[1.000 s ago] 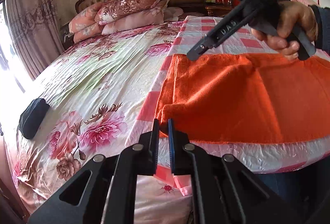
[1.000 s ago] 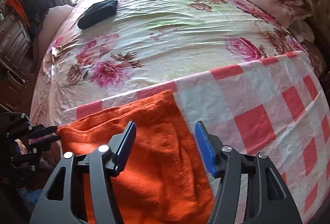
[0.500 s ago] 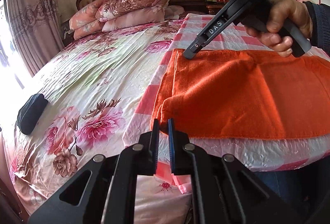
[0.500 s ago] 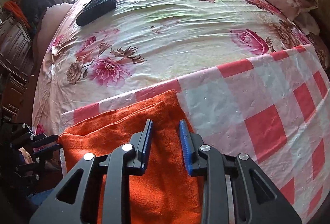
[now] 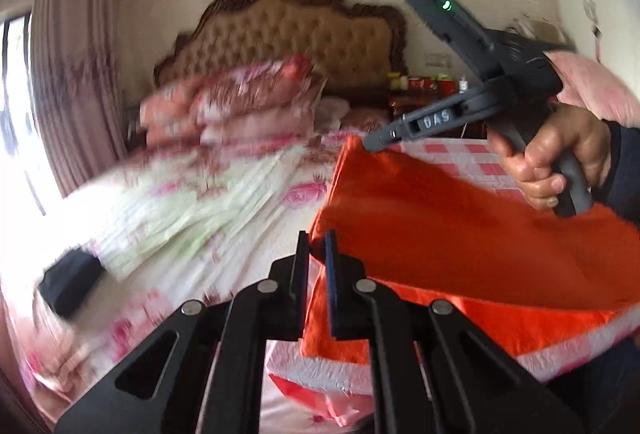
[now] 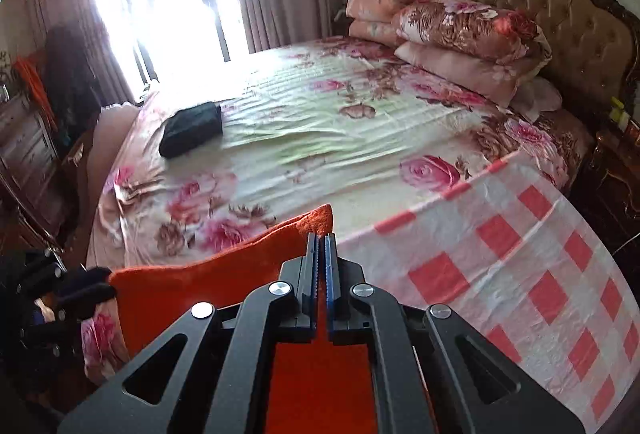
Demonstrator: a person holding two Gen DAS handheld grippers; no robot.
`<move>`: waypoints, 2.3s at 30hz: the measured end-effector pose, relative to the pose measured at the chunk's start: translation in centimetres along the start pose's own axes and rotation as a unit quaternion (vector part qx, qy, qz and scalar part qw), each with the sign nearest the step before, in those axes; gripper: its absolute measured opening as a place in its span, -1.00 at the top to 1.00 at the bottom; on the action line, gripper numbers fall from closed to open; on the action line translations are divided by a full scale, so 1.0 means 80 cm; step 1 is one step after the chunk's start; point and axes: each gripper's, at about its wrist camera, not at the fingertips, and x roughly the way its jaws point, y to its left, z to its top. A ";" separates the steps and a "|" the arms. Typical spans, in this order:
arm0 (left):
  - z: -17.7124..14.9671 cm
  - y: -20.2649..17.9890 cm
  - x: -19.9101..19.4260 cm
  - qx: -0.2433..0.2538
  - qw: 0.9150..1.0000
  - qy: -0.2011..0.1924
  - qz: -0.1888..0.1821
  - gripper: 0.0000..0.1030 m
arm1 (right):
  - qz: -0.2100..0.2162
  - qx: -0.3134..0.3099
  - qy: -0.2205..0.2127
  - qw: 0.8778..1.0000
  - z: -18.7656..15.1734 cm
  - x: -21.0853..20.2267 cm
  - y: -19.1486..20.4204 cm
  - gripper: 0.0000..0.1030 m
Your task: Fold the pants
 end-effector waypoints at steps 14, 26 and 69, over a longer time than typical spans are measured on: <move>-0.078 0.027 0.090 -0.064 0.991 0.119 -0.014 0.86 | -0.041 -0.033 0.133 0.990 -0.051 0.162 -0.002 0.95; -0.100 0.091 0.080 -0.234 0.957 0.123 -0.120 0.50 | -0.087 0.097 0.058 0.990 -0.056 0.052 -0.044 0.56; -0.069 0.023 0.119 -0.115 0.972 0.194 -0.062 -0.26 | -0.446 0.425 0.090 0.783 -0.595 -0.511 -0.272 0.73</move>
